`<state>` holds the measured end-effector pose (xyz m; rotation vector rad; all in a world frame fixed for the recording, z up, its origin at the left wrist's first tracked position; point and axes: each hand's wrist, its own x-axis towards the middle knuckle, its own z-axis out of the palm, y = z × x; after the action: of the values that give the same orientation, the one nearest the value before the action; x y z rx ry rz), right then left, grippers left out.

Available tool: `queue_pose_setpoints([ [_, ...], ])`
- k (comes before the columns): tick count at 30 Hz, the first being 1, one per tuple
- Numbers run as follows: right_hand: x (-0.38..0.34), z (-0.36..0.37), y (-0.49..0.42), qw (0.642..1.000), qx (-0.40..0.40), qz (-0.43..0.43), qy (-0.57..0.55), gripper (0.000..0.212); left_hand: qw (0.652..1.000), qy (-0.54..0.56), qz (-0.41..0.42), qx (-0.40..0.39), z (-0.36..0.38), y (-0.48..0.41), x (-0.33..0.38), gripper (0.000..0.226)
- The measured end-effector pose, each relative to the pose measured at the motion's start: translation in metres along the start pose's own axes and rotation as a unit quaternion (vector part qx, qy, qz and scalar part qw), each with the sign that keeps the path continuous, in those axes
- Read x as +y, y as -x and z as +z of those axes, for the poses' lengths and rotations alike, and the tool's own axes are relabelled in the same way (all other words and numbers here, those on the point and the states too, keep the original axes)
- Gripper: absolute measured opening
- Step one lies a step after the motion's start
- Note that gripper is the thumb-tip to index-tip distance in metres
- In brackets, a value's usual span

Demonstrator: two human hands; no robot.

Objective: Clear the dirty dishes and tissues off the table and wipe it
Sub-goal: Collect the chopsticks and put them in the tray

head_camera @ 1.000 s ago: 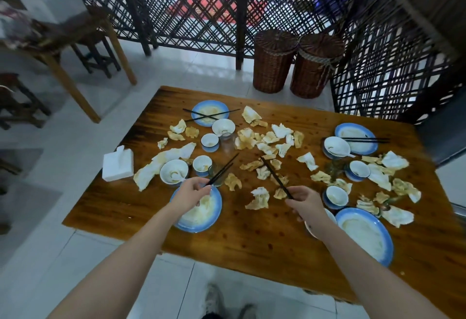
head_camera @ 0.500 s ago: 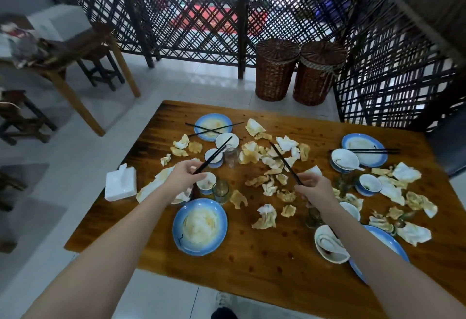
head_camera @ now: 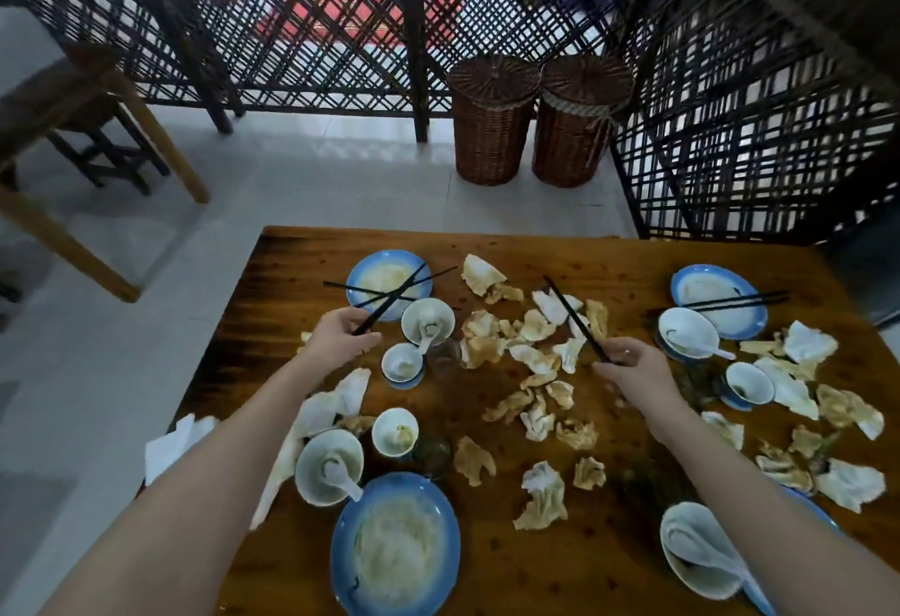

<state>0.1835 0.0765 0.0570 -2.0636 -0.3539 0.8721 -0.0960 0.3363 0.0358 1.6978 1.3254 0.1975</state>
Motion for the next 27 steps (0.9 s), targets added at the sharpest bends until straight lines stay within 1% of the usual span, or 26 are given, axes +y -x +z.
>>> queue_pose_setpoints([
  [6,-0.009,0.019,-0.035,0.999,0.025,0.025,-0.002,0.026,0.997,-0.07,0.012,-0.002,0.006,-0.068,0.004,0.051],
  [9,-0.015,0.038,-0.052,0.999,0.026,0.027,-0.002,0.026,0.995,-0.1,0.011,-0.01,0.012,-0.097,0.005,0.041],
  [11,-0.019,0.051,-0.061,0.999,0.025,0.025,-0.001,0.024,0.991,-0.129,0.026,-0.01,0.015,-0.114,0.006,0.036],
  [17,-0.025,0.081,-0.083,1.0,0.004,0.022,-0.012,0.023,0.983,-0.173,0.048,-0.033,0.024,-0.151,0.002,0.036],
  [22,-0.028,0.09,-0.095,0.999,-0.005,0.031,-0.038,0.021,0.971,-0.213,0.086,-0.059,0.036,-0.17,-0.001,0.018],
  [27,-0.026,0.091,-0.099,0.997,0.011,0.048,-0.06,0.022,0.972,-0.203,0.109,-0.041,0.043,-0.175,-0.006,0.012],
])
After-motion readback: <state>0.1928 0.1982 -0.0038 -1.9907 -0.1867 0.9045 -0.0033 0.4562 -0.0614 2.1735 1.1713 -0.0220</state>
